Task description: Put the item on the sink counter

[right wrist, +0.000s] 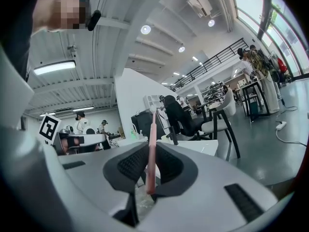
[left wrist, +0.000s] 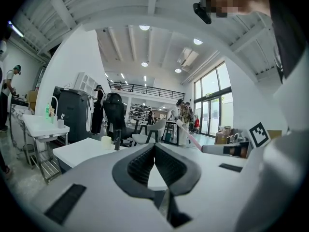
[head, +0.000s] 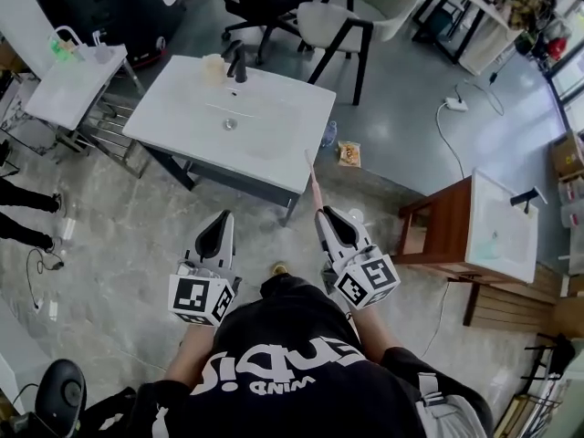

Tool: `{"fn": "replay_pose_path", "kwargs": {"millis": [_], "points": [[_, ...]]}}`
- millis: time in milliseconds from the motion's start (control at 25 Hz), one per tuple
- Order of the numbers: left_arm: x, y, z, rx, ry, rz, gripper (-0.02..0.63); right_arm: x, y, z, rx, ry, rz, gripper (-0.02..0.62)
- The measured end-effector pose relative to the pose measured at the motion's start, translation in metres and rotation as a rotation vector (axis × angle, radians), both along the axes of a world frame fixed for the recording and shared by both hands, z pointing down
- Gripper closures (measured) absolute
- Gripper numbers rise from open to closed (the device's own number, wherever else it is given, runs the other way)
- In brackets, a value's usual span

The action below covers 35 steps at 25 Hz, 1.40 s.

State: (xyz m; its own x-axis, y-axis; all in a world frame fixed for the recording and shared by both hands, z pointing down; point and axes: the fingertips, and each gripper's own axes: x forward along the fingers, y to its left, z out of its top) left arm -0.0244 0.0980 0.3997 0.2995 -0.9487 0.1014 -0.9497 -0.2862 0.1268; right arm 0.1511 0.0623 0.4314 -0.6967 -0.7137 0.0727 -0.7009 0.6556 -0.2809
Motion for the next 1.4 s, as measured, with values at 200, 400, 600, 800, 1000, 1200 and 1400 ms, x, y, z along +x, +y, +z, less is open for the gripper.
{"fn": "replay_pose_path", "kwargs": {"millis": [200, 400, 600, 800, 1000, 1200, 1400], "points": [[0.0, -0.023, 0.002, 0.009, 0.002, -0.033, 0.585, -0.003, -0.028, 0.001, 0.007, -0.009, -0.032, 0.535], [-0.001, -0.033, 0.006, 0.007, 0.003, -0.074, 0.584, -0.003, -0.044, 0.005, 0.004, -0.01, -0.066, 0.535], [-0.013, -0.043, 0.006, 0.0, 0.003, -0.095, 0.584, -0.016, -0.056, 0.007, -0.006, -0.011, -0.081, 0.535], [-0.013, -0.061, 0.012, -0.002, 0.011, -0.085, 0.584, -0.017, -0.07, 0.012, -0.014, -0.003, -0.075, 0.535], [-0.02, -0.082, 0.016, 0.004, 0.021, -0.078, 0.584, -0.024, -0.088, 0.016, -0.018, 0.003, -0.07, 0.535], [-0.033, -0.109, 0.016, 0.009, 0.024, -0.062, 0.584, -0.038, -0.111, 0.016, -0.017, 0.008, -0.059, 0.535], [-0.048, -0.14, 0.018, -0.001, 0.026, -0.041, 0.585, -0.053, -0.137, 0.017, -0.027, 0.009, -0.038, 0.535]]}}
